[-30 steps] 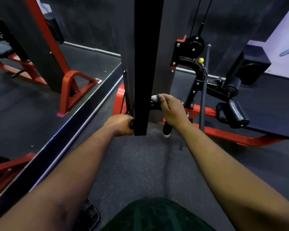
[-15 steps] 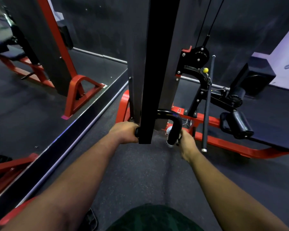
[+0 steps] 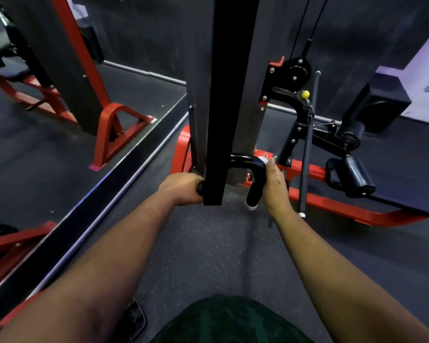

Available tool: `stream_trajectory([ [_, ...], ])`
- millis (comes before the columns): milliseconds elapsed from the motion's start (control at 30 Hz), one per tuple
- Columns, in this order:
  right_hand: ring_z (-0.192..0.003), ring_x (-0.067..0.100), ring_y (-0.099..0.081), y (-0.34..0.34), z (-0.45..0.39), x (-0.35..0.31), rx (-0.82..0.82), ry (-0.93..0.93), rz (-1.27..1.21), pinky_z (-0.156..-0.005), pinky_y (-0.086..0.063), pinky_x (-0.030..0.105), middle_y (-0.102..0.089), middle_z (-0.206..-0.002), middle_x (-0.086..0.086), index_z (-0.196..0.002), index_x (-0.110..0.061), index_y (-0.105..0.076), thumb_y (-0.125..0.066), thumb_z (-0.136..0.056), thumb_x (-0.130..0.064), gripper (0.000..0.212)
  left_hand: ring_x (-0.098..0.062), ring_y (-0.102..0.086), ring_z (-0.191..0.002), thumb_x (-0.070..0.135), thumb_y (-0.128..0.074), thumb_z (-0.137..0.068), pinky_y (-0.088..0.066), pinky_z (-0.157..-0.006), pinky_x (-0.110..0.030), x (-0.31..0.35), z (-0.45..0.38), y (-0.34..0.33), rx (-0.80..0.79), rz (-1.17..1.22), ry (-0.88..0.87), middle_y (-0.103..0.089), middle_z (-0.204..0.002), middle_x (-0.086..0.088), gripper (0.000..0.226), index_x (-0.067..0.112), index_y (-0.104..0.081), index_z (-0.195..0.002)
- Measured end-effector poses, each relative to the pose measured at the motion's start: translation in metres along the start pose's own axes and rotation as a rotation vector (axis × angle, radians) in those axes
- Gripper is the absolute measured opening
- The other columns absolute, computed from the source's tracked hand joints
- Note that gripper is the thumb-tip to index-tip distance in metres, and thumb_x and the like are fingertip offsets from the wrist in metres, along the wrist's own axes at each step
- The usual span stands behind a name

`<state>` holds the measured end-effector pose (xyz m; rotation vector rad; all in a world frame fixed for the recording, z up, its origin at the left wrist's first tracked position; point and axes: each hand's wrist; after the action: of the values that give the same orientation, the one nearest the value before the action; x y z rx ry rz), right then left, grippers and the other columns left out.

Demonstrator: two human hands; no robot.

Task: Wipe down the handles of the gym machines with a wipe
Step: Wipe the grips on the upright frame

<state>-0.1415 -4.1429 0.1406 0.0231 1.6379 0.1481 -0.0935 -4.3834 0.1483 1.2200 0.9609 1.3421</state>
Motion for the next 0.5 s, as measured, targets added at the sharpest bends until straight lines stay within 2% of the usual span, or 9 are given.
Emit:
stream_trajectory([
  [100, -0.075, 0.005, -0.07, -0.001, 0.001, 0.005, 0.007, -0.249, -0.27, -0.073, -0.052, 0.017, -0.075, -0.081, -0.004, -0.094, -0.015, -0.07, -0.036, -0.11, -0.035, 0.043, -0.023, -0.067, -0.093, 0.045, -0.071, -0.077, -0.047, -0.07, -0.031, 0.0, 0.003, -0.001, -0.001, 0.008, 0.01, -0.064, -0.089, 0.007, 0.022, 0.03, -0.057, -0.085],
  [200, -0.077, 0.017, -0.061, 0.007, 0.009, 0.028, -0.11, -0.313, -0.192, -0.074, -0.047, 0.032, -0.072, -0.086, 0.004, -0.09, -0.012, -0.074, -0.038, -0.105, -0.037, 0.046, -0.022, -0.067, -0.092, 0.047, -0.071, -0.077, -0.045, -0.068, -0.03, 0.0, 0.004, -0.001, -0.001, 0.017, 0.016, -0.065, -0.09, 0.007, 0.023, 0.031, -0.056, -0.083],
  [300, -0.071, 0.02, -0.051, 0.014, 0.026, 0.054, -0.196, -0.355, -0.152, -0.064, -0.036, 0.034, -0.065, -0.084, 0.01, -0.095, -0.012, -0.074, -0.042, -0.1, -0.032, 0.038, -0.022, -0.068, -0.093, 0.046, -0.071, -0.076, -0.045, -0.068, -0.03, 0.0, 0.008, -0.004, -0.014, 0.03, 0.001, -0.064, -0.088, 0.008, 0.023, 0.031, -0.055, -0.083],
  [367, -0.069, 0.021, -0.054, 0.01, 0.031, 0.052, -0.135, -0.395, -0.176, -0.06, -0.034, 0.033, -0.066, -0.081, 0.01, -0.089, -0.012, -0.075, -0.043, -0.1, -0.028, 0.038, -0.024, -0.068, -0.095, 0.046, -0.071, -0.076, -0.048, -0.07, -0.031, 0.0, 0.009, -0.005, -0.007, 0.025, -0.013, -0.069, -0.095, 0.004, 0.023, 0.03, -0.056, -0.084],
  [433, -0.069, 0.024, -0.064, 0.001, 0.024, 0.036, -0.024, -0.435, -0.226, -0.06, -0.04, 0.032, -0.069, -0.079, 0.012, -0.081, -0.008, -0.072, -0.042, -0.099, -0.026, 0.039, -0.024, -0.068, -0.097, 0.045, -0.071, -0.076, -0.047, -0.07, -0.031, 0.0, 0.01, -0.004, 0.004, 0.022, -0.021, -0.071, -0.099, 0.003, 0.023, 0.031, -0.055, -0.085],
  [500, -0.06, 0.02, -0.067, -0.006, 0.013, 0.012, 0.023, -0.395, -0.275, -0.058, -0.048, 0.026, -0.068, -0.067, 0.008, -0.075, -0.007, -0.067, -0.04, -0.101, -0.024, 0.042, -0.023, -0.068, -0.096, 0.046, -0.071, -0.077, -0.044, -0.069, -0.03, -0.003, 0.009, -0.005, -0.004, 0.025, -0.016, -0.07, -0.096, 0.004, 0.023, 0.031, -0.057, -0.086],
])
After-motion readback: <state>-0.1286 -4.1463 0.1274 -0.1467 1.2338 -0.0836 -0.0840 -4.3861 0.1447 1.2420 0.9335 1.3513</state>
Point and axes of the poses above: each hand's wrist, its own z-axis away from the middle knuckle, its own y-axis out of the back of the hand, x = y × z
